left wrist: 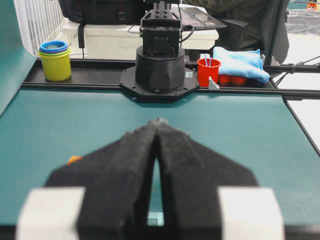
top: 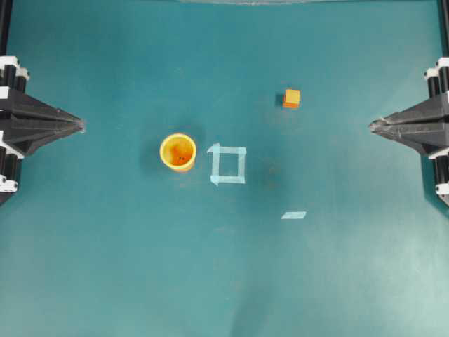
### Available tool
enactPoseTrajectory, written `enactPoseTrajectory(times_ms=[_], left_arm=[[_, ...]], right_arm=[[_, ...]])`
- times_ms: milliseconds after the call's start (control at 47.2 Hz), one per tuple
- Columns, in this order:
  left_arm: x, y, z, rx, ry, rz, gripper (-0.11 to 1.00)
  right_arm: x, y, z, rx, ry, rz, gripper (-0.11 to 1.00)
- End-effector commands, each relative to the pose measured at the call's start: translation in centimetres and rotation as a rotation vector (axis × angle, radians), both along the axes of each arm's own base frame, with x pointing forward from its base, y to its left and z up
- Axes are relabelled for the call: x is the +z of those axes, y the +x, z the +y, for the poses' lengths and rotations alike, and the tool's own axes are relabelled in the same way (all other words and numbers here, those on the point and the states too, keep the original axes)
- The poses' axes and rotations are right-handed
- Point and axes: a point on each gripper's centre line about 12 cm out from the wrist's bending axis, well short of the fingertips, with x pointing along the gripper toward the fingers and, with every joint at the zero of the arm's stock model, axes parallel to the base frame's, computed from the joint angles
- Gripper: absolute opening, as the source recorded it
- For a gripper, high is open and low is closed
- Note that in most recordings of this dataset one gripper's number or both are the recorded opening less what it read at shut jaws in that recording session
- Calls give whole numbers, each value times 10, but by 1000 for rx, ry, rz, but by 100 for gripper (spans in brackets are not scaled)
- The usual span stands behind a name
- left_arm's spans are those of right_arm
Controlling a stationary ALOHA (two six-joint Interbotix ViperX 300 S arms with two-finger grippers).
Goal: Lift the orange block with right arm.
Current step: 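Move the right gripper open over the small orange cube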
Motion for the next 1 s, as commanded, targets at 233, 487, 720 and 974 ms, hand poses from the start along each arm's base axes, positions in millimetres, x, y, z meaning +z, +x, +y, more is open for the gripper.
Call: enactPoseTrajectory(times_ms=[233,487,720,974], left_arm=[[6,3,0,1,14,51,1],[5,3,0,1,3,57,1],[6,3,0,1,1,54,1],[6,3,0,1,1,55,1]], right_arm=[[11,26,-3,-14,19,136,0],[19,58,-14,-53,23,243,0],[25,78,-24,-87,27,258,6],[33,88,-39,-136,33,250,44]])
